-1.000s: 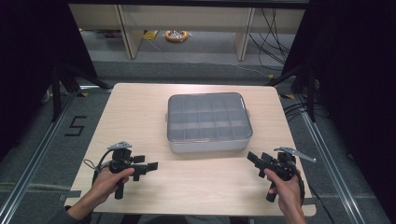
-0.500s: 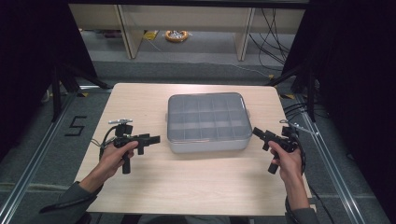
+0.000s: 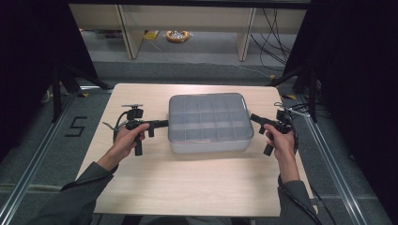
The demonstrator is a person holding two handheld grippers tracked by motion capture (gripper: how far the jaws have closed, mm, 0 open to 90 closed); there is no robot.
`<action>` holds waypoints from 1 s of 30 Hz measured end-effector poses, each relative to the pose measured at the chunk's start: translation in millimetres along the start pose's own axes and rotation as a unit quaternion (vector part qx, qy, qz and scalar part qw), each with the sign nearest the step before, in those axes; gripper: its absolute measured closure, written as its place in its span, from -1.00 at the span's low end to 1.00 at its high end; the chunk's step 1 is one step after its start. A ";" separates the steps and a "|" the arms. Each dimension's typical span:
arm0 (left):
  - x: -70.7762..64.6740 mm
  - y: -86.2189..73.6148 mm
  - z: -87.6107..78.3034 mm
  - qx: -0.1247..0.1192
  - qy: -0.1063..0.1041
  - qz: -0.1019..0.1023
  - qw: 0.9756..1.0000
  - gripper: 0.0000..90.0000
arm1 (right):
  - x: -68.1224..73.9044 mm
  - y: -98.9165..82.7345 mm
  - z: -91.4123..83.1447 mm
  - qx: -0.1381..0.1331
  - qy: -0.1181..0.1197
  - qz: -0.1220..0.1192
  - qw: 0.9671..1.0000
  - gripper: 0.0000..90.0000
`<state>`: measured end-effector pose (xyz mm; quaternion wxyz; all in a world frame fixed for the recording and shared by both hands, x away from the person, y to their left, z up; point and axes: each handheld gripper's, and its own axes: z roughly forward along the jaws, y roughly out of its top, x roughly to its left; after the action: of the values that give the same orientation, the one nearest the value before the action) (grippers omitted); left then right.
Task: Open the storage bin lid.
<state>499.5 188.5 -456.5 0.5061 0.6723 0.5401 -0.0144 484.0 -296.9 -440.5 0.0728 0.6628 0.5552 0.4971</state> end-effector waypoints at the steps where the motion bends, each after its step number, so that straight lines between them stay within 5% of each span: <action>1: 0.4 2.7 2.9 0.003 0.003 0.002 1.000 -0.16 | -0.7 1.4 4.4 -0.005 0.003 -0.004 1.000 -0.10; 10: 3.6 15.2 23.9 0.015 0.013 -0.014 1.000 -0.04 | 4.2 6.5 33.8 0.017 0.003 0.009 1.000 -0.05; 11: 4.8 15.7 29.2 0.021 0.014 -0.016 1.000 0.01 | 6.7 6.1 36.2 0.023 0.001 0.027 0.999 -0.03; 15: 3.4 15.6 36.3 0.029 0.007 -0.012 0.999 0.12 | 3.4 6.6 43.8 0.021 -0.002 0.007 1.000 0.03; 16: 1.3 15.8 37.9 0.025 0.007 -0.011 1.000 0.18 | 5.0 6.3 44.3 0.026 0.006 0.025 0.999 0.06; 17: -0.9 16.3 38.5 0.025 0.015 -0.010 1.000 0.16 | 2.6 6.6 45.7 0.023 0.001 0.009 1.000 0.09; 19: -1.8 17.4 38.8 0.024 0.014 -0.009 1.000 0.15 | 4.8 6.4 47.4 0.025 0.006 0.029 0.999 0.13; 20: -1.8 17.9 38.4 0.025 0.016 -0.006 1.000 0.16 | 3.8 6.3 48.4 0.022 0.002 0.009 1.000 0.16; 25: -2.5 18.9 37.9 0.021 0.017 -0.017 0.999 0.21 | 9.9 3.8 46.8 0.020 -0.020 0.027 0.999 0.29; 28: -2.5 19.0 37.9 0.019 0.019 -0.028 0.999 0.24 | 9.9 2.5 46.5 0.001 -0.033 0.004 0.999 0.34; 30: -4.4 19.2 37.5 0.019 0.024 -0.022 0.999 0.23 | 11.5 2.9 45.1 -0.009 -0.037 0.009 0.999 0.37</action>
<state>531.6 161.1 -459.6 0.4802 0.6699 0.5660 -0.0196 517.9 -268.1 -454.3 0.0949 0.6853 0.5417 0.4774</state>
